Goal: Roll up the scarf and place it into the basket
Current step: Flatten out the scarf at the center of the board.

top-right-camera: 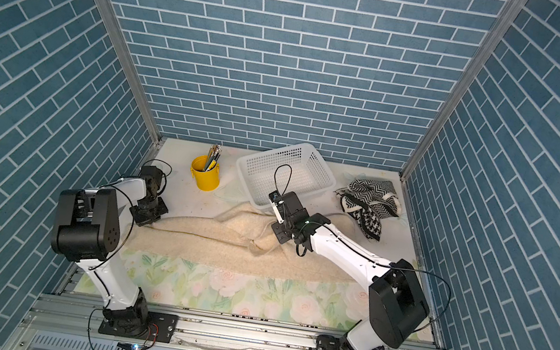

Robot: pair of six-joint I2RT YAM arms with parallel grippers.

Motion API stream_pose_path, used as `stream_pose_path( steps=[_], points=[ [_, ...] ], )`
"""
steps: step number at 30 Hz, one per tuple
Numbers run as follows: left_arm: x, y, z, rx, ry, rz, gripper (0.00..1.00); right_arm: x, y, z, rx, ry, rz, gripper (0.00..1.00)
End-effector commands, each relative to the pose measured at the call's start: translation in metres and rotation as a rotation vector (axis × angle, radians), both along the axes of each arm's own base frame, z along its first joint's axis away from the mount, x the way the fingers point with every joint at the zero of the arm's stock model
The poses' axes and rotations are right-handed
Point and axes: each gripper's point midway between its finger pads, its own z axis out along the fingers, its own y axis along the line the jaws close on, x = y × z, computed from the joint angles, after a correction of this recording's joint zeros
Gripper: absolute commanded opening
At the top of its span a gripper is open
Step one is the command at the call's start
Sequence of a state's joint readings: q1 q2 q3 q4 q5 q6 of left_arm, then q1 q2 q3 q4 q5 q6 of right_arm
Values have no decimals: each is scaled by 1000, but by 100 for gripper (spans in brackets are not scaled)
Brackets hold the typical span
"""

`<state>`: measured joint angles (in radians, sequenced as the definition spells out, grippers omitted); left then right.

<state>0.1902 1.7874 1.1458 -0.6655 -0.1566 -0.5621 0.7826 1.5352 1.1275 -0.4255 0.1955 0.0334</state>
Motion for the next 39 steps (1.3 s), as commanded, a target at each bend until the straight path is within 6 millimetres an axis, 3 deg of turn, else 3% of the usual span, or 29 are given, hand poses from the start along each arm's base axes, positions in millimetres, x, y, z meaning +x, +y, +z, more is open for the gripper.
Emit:
stream_pose_path(
  steps=[1, 2, 4, 6, 8, 9, 10, 11, 12, 20, 31, 34, 39],
  points=[
    [40, -1, 83, 10, -215, -14, 0, 20, -33, 39, 37, -96, -167, 0],
    [45, 4, 102, 35, -253, -8, 0, 25, -43, 49, 46, -128, -211, 0],
    [50, 13, 116, 62, -278, 0, 0, 30, -58, 67, 70, -180, -274, 0],
    [47, 22, 105, 61, -243, 23, 0, 33, -68, 85, 112, -230, -305, 0],
    [42, 19, 78, 19, -199, 18, 2, 33, -69, 93, 132, -241, -302, 0],
    [37, 16, 63, -1, -166, 17, 17, 33, -67, 93, 133, -236, -294, 0],
    [32, 15, 52, -10, -142, 22, 44, 33, -67, 93, 132, -232, -293, 0],
    [26, 15, 44, -10, -127, 35, 81, 32, -66, 91, 133, -226, -290, 0],
    [22, 16, 40, 0, -126, 45, 100, 32, -64, 89, 133, -219, -283, 0],
    [10, 18, 44, -4, -163, 53, 100, 30, -63, 82, 136, -202, -272, 0],
    [-68, 1, 21, -21, -110, 161, 97, 31, -53, 73, 150, -184, -243, 0],
    [-68, 8, 20, 1, -147, 209, 90, 30, -54, 73, 154, -187, -239, 0],
    [-43, 26, 22, 30, -202, 268, 89, 27, -56, 74, 156, -190, -238, 0]
  ],
)
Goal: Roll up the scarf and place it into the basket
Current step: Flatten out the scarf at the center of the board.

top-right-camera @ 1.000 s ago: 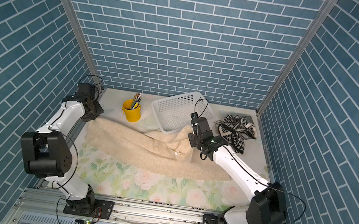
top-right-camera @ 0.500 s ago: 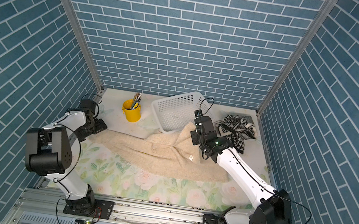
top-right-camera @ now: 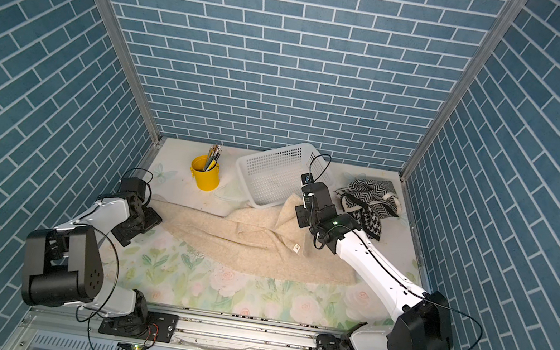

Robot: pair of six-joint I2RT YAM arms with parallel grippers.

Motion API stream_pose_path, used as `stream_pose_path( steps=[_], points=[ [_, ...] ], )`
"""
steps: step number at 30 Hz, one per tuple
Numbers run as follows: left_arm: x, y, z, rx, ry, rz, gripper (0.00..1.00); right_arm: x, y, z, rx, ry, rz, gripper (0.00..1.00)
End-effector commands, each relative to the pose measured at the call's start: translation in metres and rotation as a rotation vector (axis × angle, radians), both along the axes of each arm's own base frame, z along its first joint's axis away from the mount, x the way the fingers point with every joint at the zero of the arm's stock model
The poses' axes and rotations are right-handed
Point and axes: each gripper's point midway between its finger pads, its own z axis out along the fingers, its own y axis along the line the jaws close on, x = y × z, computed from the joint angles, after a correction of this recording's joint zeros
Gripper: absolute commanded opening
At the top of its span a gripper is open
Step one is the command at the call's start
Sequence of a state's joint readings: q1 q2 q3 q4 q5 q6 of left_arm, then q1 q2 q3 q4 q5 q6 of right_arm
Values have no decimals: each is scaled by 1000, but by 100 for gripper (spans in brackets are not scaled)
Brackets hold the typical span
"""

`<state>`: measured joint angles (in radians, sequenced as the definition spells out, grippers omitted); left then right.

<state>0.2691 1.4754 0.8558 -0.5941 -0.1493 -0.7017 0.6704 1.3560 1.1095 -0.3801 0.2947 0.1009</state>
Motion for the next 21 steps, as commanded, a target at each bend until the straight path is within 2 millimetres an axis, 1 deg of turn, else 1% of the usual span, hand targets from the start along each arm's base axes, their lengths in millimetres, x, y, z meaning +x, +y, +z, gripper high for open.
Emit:
stream_pose_path(
  steps=[1, 3, 4, 8, 10, 12, 13, 15, 18, 20, 21],
  points=[
    [23, 20, 5, 42, -74, 80, 89, -4, -1, 3, 30, -8, -8, 0],
    [32, 26, 1, 25, -110, 94, 88, -4, -3, 3, 30, -9, -9, 0],
    [33, 29, -1, 30, -110, 105, 88, -4, -2, 2, 28, -7, -9, 0],
    [33, 37, -27, -31, -65, 142, 84, -5, -2, -3, 21, 3, -4, 0],
    [34, 42, -36, -27, -64, 156, 81, -4, -1, -5, 17, 5, -2, 0],
    [36, 47, -42, -11, -64, 167, 75, -3, 0, -6, 15, 6, 2, 0],
    [37, 48, -41, -6, -71, 171, 71, -3, 1, -7, 13, 8, 4, 0],
    [40, 49, -40, 2, -94, 175, 55, -3, 1, -9, 8, 12, 5, 0],
    [41, 50, -39, 3, -98, 181, 36, -3, 1, -9, 9, 11, 4, 0],
    [41, 51, -38, 10, -104, 180, 35, -3, 0, -9, 11, 10, 5, 0],
    [43, 49, -38, 2, -110, 175, 38, -4, 0, -9, 13, 11, 7, 0]
  ],
)
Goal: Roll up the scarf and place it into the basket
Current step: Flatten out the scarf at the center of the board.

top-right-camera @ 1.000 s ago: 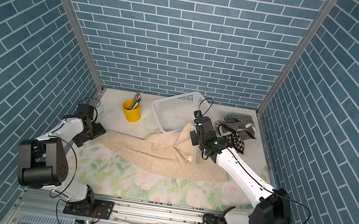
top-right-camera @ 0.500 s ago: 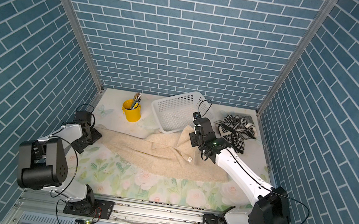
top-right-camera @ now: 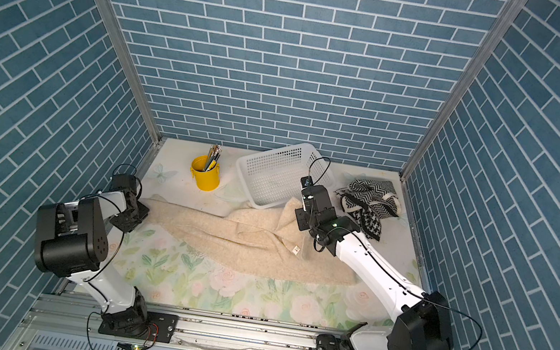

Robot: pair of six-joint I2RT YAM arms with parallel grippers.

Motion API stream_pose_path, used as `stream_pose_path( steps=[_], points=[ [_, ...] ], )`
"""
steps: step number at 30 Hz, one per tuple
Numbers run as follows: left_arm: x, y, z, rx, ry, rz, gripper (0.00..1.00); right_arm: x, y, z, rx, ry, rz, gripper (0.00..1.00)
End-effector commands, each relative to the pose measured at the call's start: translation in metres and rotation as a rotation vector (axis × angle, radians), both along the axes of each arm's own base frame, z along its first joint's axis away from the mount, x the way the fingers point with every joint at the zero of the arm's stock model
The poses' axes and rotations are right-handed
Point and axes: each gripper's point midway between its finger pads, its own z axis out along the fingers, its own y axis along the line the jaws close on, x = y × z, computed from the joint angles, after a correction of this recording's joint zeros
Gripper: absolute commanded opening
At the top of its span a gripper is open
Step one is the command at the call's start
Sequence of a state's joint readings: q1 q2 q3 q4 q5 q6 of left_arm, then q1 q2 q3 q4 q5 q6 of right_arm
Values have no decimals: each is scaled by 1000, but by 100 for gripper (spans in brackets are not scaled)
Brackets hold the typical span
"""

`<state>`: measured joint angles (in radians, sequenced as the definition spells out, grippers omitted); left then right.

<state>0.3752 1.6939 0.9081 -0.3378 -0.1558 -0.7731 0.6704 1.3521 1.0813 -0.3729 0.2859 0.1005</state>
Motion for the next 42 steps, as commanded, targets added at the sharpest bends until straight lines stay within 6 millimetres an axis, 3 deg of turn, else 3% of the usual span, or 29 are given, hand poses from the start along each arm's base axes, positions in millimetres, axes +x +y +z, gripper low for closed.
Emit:
stream_pose_path(
  steps=[1, 4, 10, 15, 19, 23, 26, 27, 32, 39, 42],
  points=[
    [3, -4, -7, -26, -16, -9, 45, 0, 2, 1, 21, -8, 1, 0],
    [9, -16, -6, -69, -67, -33, 68, 0, 2, 3, 25, -11, 2, 0],
    [7, -36, 7, -32, -127, 7, 76, -1, 3, 6, 20, -12, 12, 0],
    [3, -38, -13, -53, -47, 91, 76, -1, 2, 11, 13, -18, 20, 0],
    [2, -42, -23, -47, -44, 157, 62, -3, 0, 15, 12, -23, 21, 0],
    [-6, -42, -32, -32, -36, 218, 14, -5, -3, 17, 7, -28, 16, 0],
    [-12, -45, -39, -24, -16, 223, 7, -7, -5, 17, 9, -30, 15, 0],
    [-15, -46, -43, -27, -11, 223, 0, -8, -5, 17, 9, -29, 17, 0],
    [-22, -55, -44, -46, -54, 223, 0, -11, -8, 18, 12, -31, 16, 0],
    [-18, -70, 32, 38, -249, 181, 0, -13, -6, 18, 22, -34, 25, 0],
    [-11, -70, 55, 40, -311, 165, 0, -13, -5, 17, 28, -31, 31, 0]
  ],
)
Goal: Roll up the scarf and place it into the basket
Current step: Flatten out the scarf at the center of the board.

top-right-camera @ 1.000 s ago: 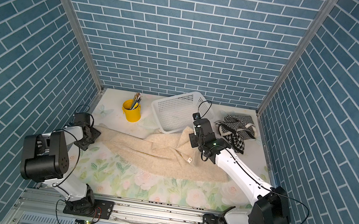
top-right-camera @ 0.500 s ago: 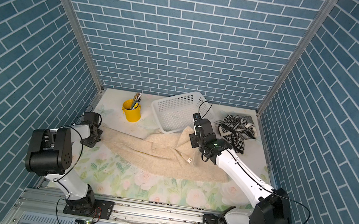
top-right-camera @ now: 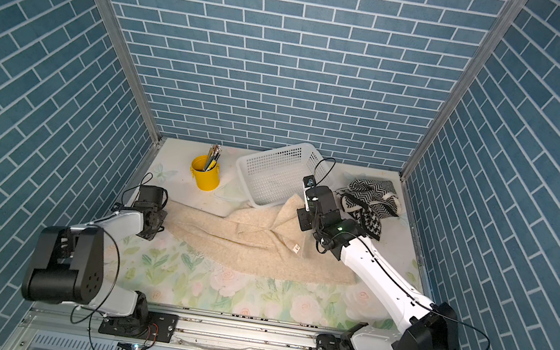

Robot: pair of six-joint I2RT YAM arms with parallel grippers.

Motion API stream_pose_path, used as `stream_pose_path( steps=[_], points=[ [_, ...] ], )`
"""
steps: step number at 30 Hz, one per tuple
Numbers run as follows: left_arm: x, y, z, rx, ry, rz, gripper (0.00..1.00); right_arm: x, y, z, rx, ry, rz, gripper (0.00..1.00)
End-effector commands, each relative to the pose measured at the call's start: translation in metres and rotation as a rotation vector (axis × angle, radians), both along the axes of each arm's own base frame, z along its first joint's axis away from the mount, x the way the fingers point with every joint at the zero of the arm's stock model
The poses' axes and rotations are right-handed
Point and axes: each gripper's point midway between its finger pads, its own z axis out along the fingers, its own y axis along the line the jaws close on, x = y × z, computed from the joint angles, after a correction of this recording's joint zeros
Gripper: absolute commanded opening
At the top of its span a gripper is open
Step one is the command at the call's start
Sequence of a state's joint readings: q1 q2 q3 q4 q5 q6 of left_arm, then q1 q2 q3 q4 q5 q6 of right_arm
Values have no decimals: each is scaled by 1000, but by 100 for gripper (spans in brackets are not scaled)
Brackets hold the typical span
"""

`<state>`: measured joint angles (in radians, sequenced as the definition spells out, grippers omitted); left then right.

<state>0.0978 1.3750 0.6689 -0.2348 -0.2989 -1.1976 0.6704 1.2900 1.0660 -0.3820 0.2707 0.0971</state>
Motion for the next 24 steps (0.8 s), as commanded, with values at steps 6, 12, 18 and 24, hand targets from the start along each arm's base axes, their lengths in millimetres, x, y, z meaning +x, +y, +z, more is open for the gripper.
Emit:
stream_pose_path(
  steps=[6, 12, 18, 24],
  points=[
    [31, -15, 6, -57, 17, -100, 40, -6, -1, 2, -4, -5, 24, 0],
    [38, -48, -24, -177, 26, -132, 71, -6, 0, 0, -7, 0, 29, 0],
    [37, -50, -25, -158, 17, -104, 74, -6, -1, 0, -7, -2, 29, 0],
    [43, -40, -23, -104, 28, -70, 50, -7, -2, -1, -12, -1, 25, 0]
  ],
)
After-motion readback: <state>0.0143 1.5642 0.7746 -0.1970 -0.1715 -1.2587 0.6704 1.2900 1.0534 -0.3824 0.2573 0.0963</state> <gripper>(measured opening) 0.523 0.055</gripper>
